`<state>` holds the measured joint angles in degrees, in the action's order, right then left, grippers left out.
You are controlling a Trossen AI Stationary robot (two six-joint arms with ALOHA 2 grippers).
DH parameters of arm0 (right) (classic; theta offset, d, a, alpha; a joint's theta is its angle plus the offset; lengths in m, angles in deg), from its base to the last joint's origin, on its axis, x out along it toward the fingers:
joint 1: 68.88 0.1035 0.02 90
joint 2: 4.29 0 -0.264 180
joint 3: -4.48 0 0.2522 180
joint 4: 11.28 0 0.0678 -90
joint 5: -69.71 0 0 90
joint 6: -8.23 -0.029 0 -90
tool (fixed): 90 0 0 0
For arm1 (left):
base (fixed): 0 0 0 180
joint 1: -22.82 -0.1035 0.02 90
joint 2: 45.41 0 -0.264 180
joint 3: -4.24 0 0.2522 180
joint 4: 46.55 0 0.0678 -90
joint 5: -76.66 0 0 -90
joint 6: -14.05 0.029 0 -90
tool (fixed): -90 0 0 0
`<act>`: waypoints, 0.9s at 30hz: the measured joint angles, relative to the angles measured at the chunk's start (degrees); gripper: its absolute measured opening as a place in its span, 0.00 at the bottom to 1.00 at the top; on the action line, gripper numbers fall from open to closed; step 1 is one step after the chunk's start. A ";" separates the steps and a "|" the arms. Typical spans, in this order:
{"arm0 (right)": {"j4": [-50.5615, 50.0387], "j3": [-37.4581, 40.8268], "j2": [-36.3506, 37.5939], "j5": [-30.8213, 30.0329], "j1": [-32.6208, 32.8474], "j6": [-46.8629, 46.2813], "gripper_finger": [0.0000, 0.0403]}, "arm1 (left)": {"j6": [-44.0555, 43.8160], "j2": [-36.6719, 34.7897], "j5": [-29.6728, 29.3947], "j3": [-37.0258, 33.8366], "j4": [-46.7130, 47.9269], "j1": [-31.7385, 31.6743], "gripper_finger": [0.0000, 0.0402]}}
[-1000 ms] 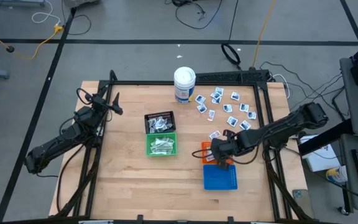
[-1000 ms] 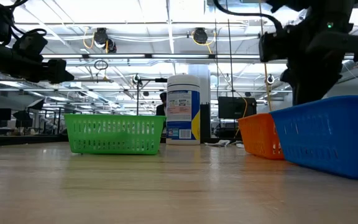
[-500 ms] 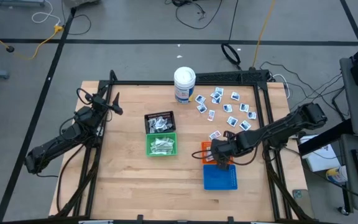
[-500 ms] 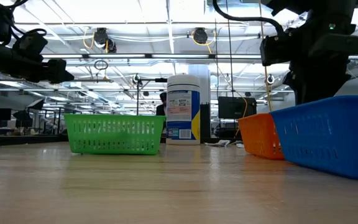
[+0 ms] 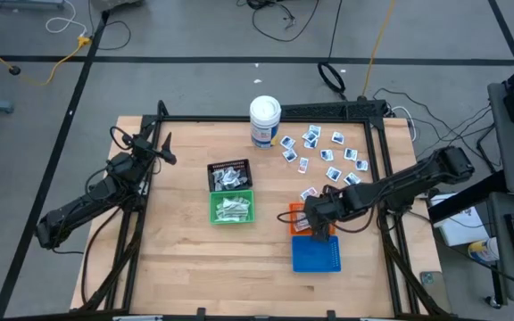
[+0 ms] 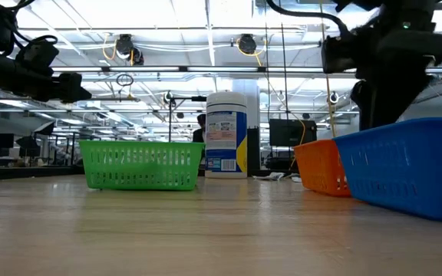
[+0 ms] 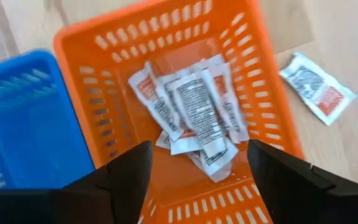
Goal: Pick & Place First Aid Supplies
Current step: Put the orange pad into the orange bin
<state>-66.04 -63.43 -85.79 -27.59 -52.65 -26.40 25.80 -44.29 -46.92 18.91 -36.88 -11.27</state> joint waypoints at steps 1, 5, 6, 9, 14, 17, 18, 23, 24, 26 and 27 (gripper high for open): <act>0.00 0.00 0.47 -0.03 -0.36 -1.42 0.65 | 0.00 0.01 0.00 0.00 0.00 -0.02 0.76; 0.05 -0.04 1.35 -0.10 -2.44 -7.99 0.64 | 0.00 -0.01 -0.01 0.00 0.00 0.00 0.76; 0.30 -0.04 1.45 -0.10 -3.21 -9.41 0.64 | 0.00 0.00 0.00 0.00 0.00 -0.02 0.76; 0.48 -0.07 1.35 -0.67 -5.65 -13.58 0.63 | 0.00 0.00 0.00 0.00 0.00 0.00 0.76; 0.57 -0.07 1.38 -4.71 -10.61 -18.30 0.63 | 0.00 0.01 0.00 0.00 0.00 -0.02 0.76; 1.70 -0.07 1.38 -4.99 -14.15 -19.52 0.63 | 0.00 -0.01 0.00 0.00 0.00 0.00 0.76; 2.06 -0.07 1.38 -5.01 -15.41 -20.13 0.63 | 0.00 -0.01 0.00 -0.01 0.00 0.00 0.76; 3.94 -0.07 1.38 -5.07 -21.98 -23.95 0.62 | 0.00 0.00 0.00 0.00 0.00 -0.01 0.76; 3.98 -0.07 1.38 -5.08 -23.26 -24.89 0.62 | 0.00 0.01 0.00 -0.02 0.00 -0.02 0.76; 4.21 -0.07 1.38 -5.10 -25.75 -27.17 0.62 | 0.00 0.01 0.00 -0.02 0.00 -0.02 0.76; 4.19 -0.07 1.38 -5.11 -26.91 -28.49 0.62 | 0.00 0.01 0.00 -0.02 0.00 -0.01 0.76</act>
<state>-61.85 -63.50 -84.41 -32.70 -79.56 -54.89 25.80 -44.28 -46.92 18.89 -36.88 -11.27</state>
